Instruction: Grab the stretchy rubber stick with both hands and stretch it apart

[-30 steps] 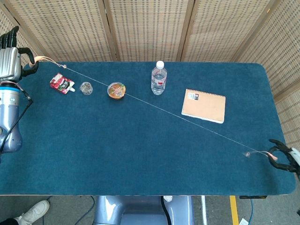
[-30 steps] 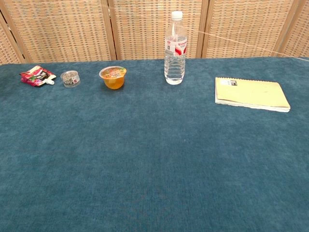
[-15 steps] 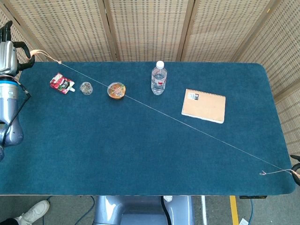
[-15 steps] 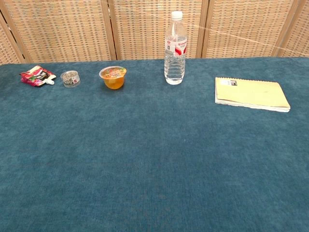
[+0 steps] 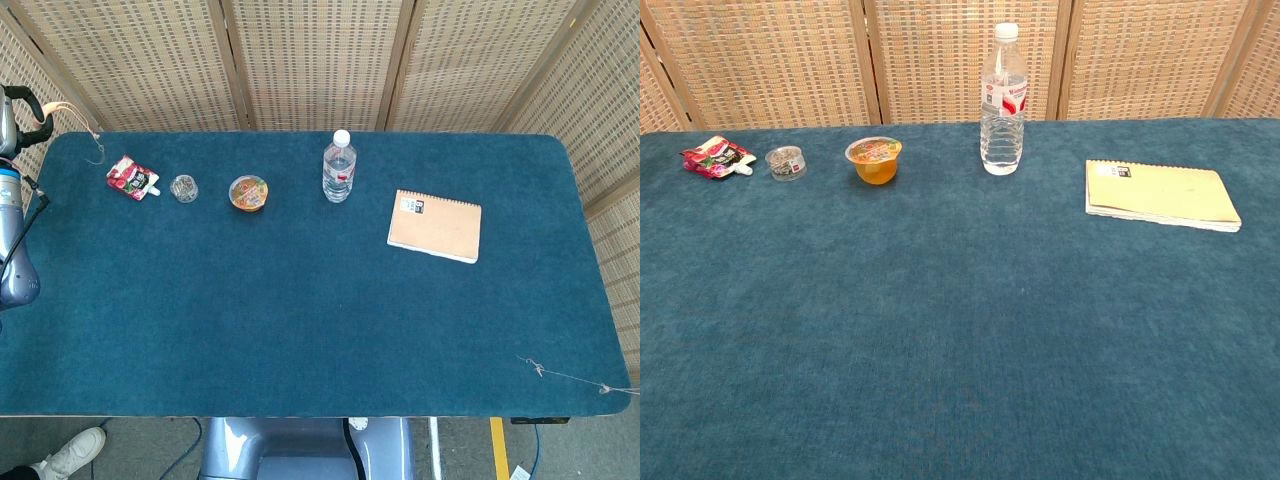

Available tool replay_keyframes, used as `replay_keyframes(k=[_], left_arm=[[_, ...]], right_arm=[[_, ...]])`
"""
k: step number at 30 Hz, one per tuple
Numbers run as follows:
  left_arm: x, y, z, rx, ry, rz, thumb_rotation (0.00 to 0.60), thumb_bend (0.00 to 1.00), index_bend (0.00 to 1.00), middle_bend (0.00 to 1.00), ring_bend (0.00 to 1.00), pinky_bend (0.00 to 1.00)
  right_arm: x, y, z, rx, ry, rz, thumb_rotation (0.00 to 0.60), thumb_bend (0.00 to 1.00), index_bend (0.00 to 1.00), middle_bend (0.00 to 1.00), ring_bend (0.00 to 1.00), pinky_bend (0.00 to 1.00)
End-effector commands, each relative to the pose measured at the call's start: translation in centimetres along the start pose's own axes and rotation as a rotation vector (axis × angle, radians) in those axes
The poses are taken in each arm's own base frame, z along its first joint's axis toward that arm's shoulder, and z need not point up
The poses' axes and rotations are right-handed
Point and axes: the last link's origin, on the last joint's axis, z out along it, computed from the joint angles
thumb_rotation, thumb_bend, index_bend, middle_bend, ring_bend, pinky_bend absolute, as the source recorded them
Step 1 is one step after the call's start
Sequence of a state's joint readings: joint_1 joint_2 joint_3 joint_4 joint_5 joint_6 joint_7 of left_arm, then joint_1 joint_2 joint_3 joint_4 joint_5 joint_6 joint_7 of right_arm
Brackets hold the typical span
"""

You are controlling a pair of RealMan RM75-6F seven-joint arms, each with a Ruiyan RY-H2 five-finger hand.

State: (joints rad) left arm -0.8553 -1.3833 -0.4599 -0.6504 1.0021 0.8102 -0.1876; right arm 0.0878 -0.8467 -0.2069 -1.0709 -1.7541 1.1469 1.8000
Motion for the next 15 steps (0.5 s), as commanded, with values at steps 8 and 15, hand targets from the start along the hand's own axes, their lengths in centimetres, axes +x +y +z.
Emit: replay_keyframes(k=[8, 15], left_arm=[[-0.6, 1.4, -1.8, -0.122, -0.013, -0.058, 0.600, 0.80, 0.73, 0.00, 0.00, 0.00], [-0.5, 0.9, -5.0, -0.230, -0.056, -0.047, 0.600, 0.80, 0.73, 0.00, 0.00, 0.00]], right_arm=[[-0.7, -2.7, 1.6, 0.083, -0.058, -0.037, 0.600, 0.63, 0.69, 0.20, 0.00, 0.00], [-4.2, -11.4, 7.0, 0.213, -0.179, -0.141, 0.600, 0.63, 0.68, 0.20, 0.00, 0.00]])
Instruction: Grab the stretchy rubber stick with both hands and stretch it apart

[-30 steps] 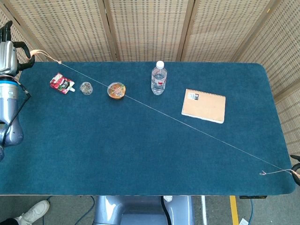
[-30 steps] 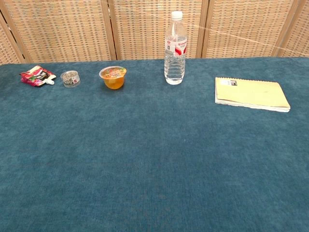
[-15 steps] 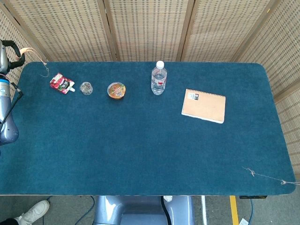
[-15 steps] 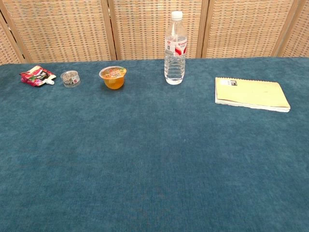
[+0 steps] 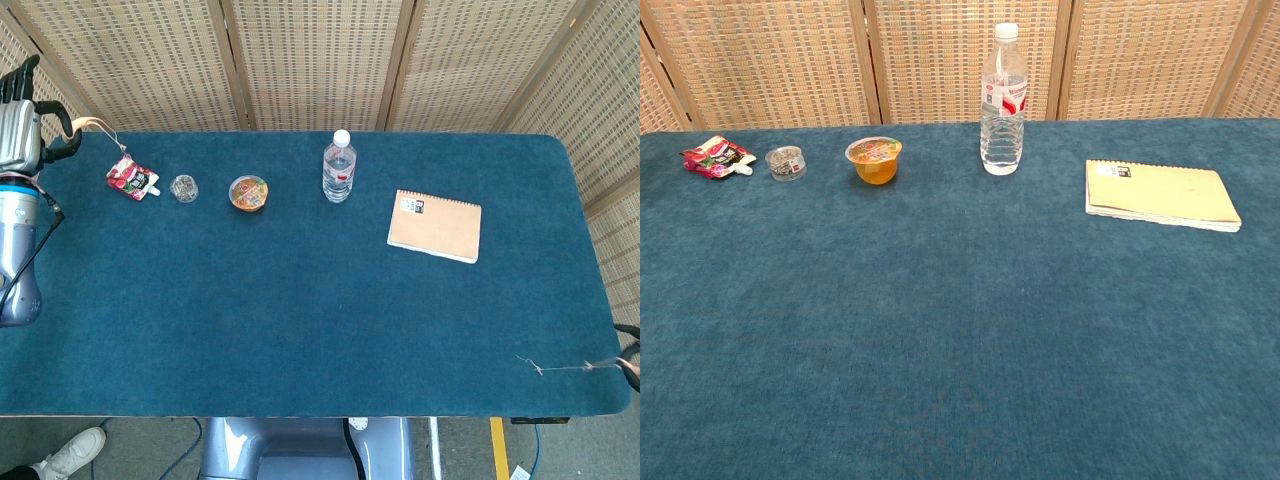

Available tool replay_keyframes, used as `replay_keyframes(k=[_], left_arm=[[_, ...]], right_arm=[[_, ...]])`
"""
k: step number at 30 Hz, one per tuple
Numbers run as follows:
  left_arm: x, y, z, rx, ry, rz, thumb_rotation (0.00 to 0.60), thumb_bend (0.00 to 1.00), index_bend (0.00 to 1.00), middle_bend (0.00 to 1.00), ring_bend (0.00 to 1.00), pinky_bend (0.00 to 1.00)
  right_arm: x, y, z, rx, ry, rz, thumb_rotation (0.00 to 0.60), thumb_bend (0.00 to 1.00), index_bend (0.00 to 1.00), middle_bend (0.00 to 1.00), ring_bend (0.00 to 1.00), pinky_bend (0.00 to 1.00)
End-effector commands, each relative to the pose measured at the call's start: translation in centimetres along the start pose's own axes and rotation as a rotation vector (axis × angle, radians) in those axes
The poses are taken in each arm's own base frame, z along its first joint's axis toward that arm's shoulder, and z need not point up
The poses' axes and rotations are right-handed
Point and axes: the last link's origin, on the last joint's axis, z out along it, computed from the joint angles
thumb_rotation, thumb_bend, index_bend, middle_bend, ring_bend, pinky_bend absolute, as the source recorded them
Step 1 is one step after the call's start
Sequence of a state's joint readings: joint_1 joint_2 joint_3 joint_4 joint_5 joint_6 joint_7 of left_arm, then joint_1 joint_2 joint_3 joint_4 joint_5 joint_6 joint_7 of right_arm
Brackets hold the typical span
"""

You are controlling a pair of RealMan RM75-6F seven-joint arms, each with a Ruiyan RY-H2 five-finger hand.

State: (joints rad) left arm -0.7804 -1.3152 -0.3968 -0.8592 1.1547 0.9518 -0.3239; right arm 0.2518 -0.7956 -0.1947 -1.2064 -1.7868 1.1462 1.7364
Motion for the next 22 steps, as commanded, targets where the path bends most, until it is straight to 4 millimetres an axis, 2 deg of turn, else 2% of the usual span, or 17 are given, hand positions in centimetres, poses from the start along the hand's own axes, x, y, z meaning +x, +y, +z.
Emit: replay_keyframes(k=[1, 3, 9, 16, 22], left_arm=[[0.2, -0.4, -2.5, -0.066, -0.035, 0.025, 0.600, 0.80, 0.73, 0.00, 0.00, 0.00], [0.3, -0.3, -3.7, -0.100, -0.053, 0.041, 0.600, 0.80, 0.73, 0.00, 0.00, 0.00], [0.2, 0.3, -6.7, -0.170, -0.091, 0.045, 0.600, 0.80, 0.73, 0.00, 0.00, 0.00], [-0.5, 1.6, -10.3, -0.246, -0.150, 0.040, 0.600, 0.79, 0.72, 0.00, 0.00, 0.00], [-0.8, 3.2, -13.1, -0.289, -0.189, 0.029, 0.600, 0.80, 0.72, 0.00, 0.00, 0.00]], right_arm=[[-1.9, -5.6, 4.7, 0.069, -0.084, -0.080, 0.600, 0.63, 0.68, 0.20, 0.00, 0.00], [-3.1, -7.9, 6.7, 0.083, -0.112, -0.097, 0.600, 0.63, 0.68, 0.20, 0.00, 0.00], [-6.4, -13.0, 11.4, 0.123, -0.174, -0.118, 0.600, 0.63, 0.68, 0.20, 0.00, 0.00], [-11.0, -18.1, 15.8, 0.182, -0.242, -0.112, 0.600, 0.63, 0.68, 0.20, 0.00, 0.00], [-15.2, -22.1, 18.5, 0.238, -0.290, -0.091, 0.600, 0.63, 0.68, 0.20, 0.00, 0.00]])
